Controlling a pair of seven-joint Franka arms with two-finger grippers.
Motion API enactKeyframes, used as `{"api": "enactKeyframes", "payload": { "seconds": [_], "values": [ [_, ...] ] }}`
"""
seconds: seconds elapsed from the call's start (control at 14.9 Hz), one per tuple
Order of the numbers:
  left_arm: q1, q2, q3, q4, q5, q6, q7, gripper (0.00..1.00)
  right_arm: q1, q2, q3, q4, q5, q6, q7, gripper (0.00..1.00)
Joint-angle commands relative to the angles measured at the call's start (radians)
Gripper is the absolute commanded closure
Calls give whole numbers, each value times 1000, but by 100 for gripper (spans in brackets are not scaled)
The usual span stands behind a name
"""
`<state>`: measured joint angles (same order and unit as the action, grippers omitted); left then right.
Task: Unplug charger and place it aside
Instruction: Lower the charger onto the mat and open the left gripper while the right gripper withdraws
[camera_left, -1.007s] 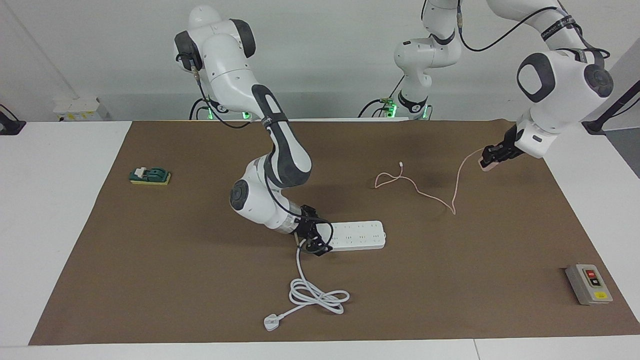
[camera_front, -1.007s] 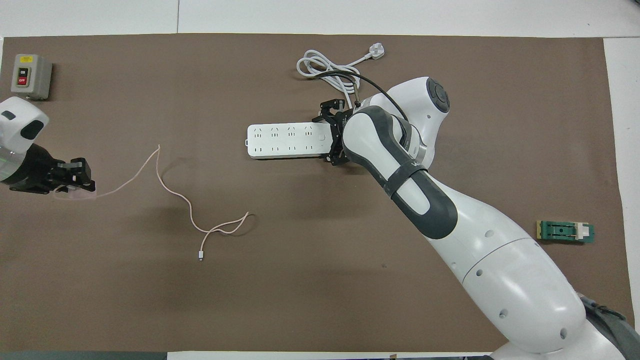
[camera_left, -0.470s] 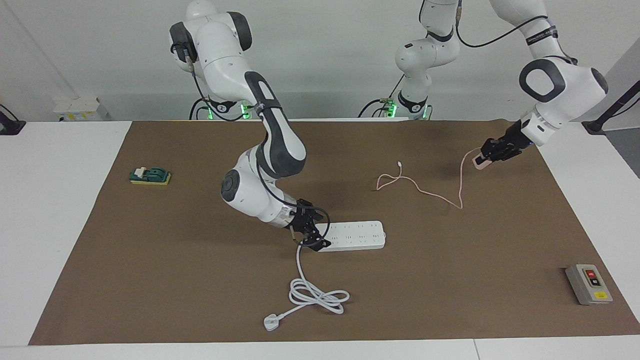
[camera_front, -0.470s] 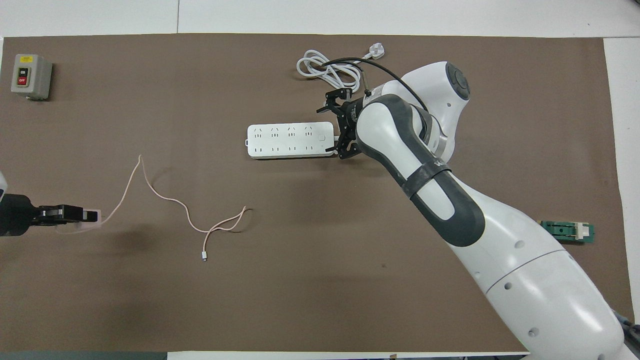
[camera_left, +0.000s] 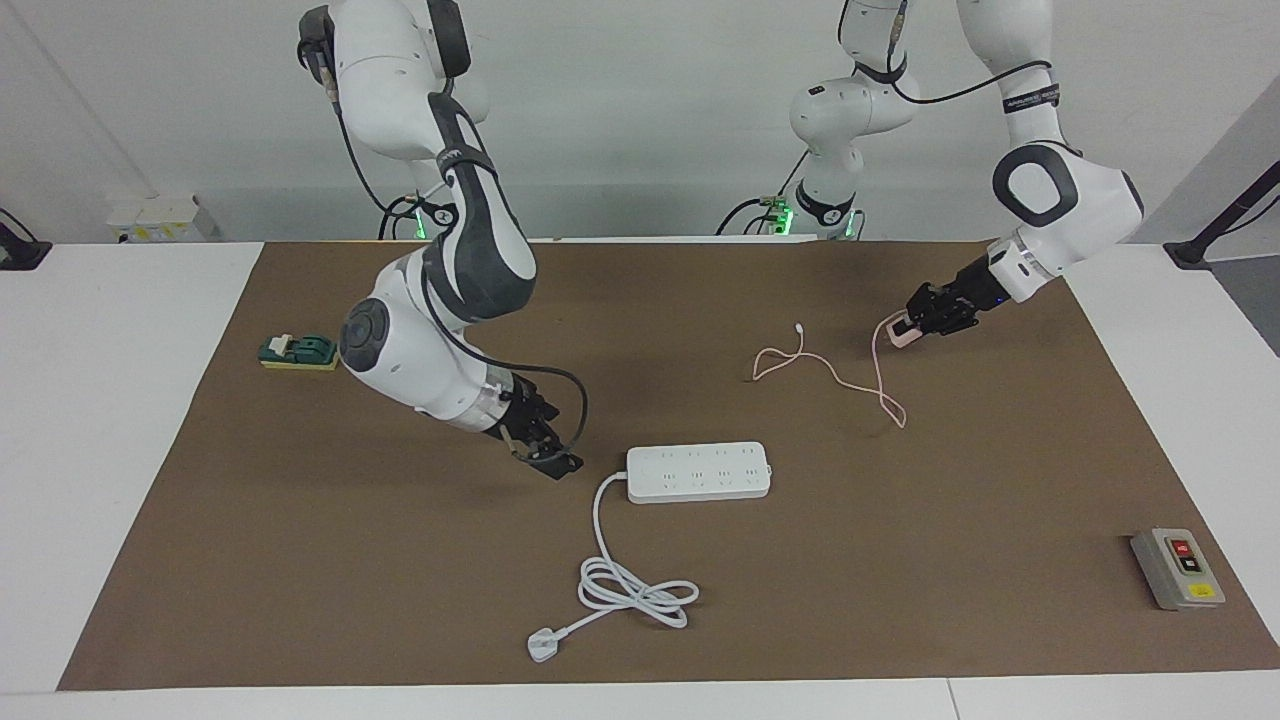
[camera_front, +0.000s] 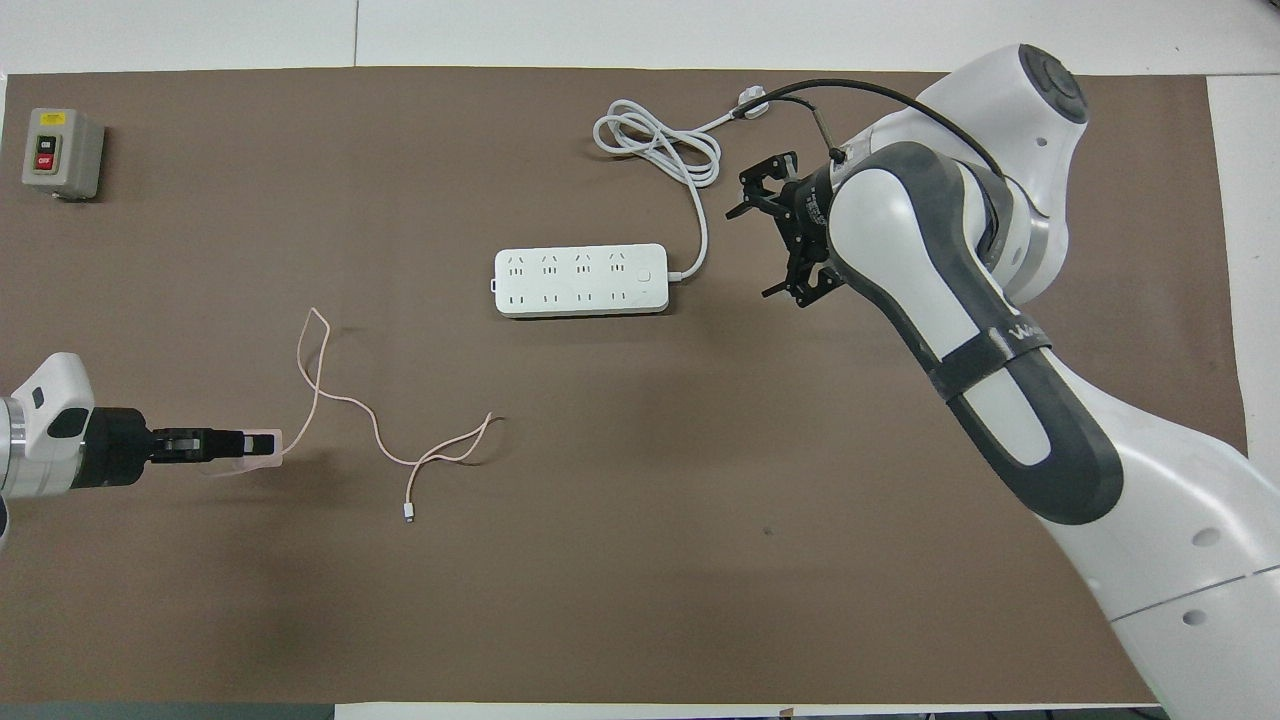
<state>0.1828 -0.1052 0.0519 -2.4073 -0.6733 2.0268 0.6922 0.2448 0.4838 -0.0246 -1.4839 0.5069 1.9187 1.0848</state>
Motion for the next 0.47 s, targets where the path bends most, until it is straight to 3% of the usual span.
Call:
{"api": "enactKeyframes", "payload": {
  "seconds": [0.0,0.4],
  "values": [
    [-20,1,10,-65,-46,96,84,100,-16,-91,8,-35,-164,-62,-117,0],
    [6,42,14,-99,-58,125,194,100,-134,-198,6,-35,-355,-268,-437,0]
  ]
}}
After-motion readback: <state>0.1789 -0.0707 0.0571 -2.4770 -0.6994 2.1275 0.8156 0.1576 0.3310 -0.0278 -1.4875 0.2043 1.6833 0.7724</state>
